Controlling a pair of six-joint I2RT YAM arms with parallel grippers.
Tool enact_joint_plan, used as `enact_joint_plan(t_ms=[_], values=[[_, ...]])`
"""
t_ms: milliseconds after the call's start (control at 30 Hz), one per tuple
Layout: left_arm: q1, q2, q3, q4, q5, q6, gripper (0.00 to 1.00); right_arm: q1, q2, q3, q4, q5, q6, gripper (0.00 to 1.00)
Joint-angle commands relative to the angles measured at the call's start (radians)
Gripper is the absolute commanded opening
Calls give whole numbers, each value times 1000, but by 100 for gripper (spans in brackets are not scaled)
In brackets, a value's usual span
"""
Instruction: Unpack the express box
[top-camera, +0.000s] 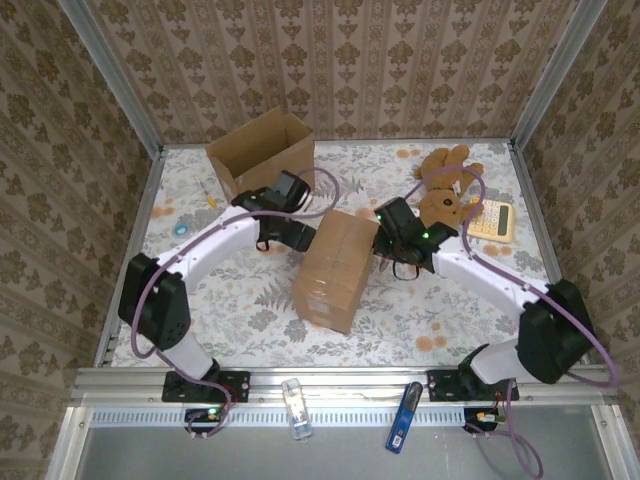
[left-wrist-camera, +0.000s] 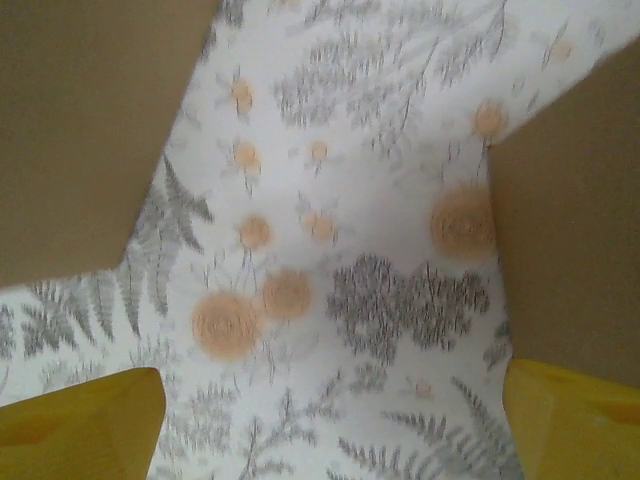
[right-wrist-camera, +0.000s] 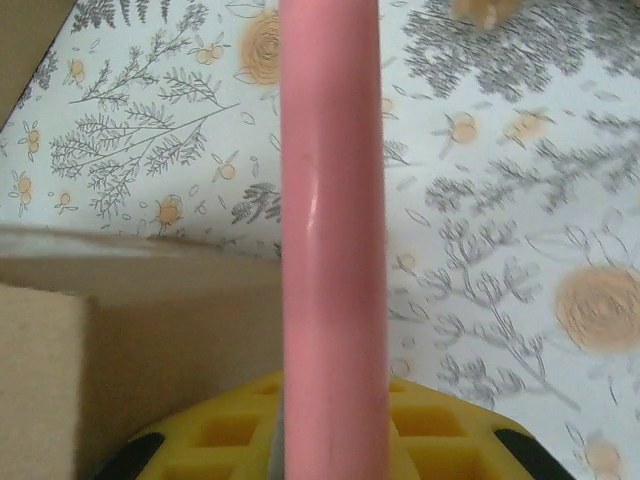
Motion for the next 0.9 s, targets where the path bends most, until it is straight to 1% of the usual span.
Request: enact_joint_plan(t_ms=[0, 233, 367, 467, 633, 867], values=[[-51, -77, -60, -39, 6, -69, 88, -14, 87, 82, 122, -185, -121, 0], [-126, -208, -176, -39, 1, -166, 89, -23, 246, 210, 181, -386, -195, 0], [-137, -264, -228, -41, -2, -209, 90, -22, 316, 277, 196, -502, -221, 0], [-137, -298, -260, -42, -18, -237, 90, -18, 362, 316, 204, -565, -224, 0], [-131, -317, -286, -54, -60, -261, 91, -4, 405, 348, 215, -587, -215, 0], [-130, -334, -304, -55, -62, -273, 94, -2, 411, 386, 178, -480, -229, 0]])
